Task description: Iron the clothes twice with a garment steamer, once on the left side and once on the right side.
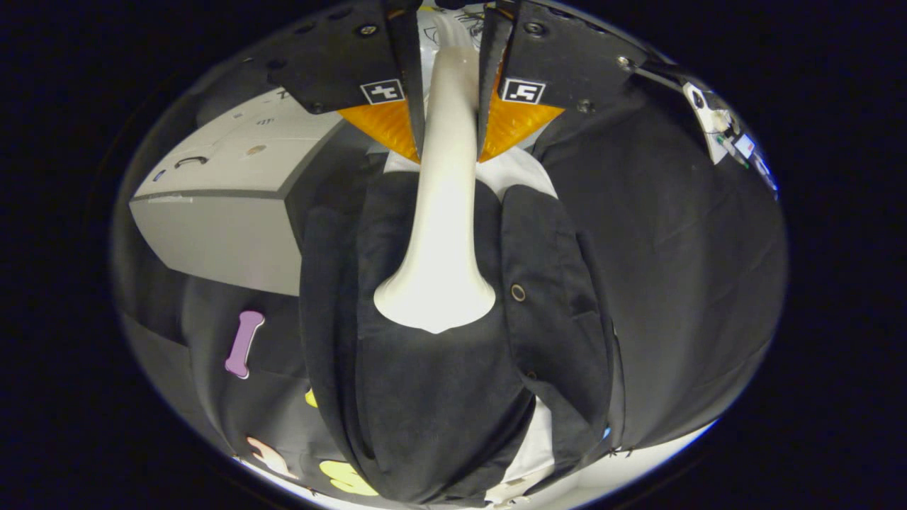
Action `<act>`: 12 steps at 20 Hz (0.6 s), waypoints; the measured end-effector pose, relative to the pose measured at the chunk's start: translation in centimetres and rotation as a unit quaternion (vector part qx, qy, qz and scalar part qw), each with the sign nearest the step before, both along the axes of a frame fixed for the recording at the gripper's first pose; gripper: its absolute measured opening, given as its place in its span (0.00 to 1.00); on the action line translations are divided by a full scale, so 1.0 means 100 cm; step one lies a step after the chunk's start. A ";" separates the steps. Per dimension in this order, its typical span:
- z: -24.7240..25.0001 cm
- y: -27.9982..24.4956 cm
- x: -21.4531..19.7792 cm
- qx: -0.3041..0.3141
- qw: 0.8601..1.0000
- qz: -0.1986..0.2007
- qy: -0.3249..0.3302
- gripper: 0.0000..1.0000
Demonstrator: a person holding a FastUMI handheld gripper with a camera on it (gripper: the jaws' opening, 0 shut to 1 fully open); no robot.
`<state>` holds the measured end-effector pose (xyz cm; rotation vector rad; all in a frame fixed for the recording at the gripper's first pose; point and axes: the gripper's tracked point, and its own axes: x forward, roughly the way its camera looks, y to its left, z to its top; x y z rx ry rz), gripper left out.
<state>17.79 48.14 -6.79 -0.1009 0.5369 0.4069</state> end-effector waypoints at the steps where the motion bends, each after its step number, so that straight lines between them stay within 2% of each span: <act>1: -0.006 0.000 -0.001 -0.003 1.000 0.001 0.004 0.36; 7: -0.042 -0.004 -0.005 -0.012 0.999 -0.005 0.042 0.36; 12: -0.039 -0.007 -0.008 -0.006 0.999 -0.012 0.048 0.36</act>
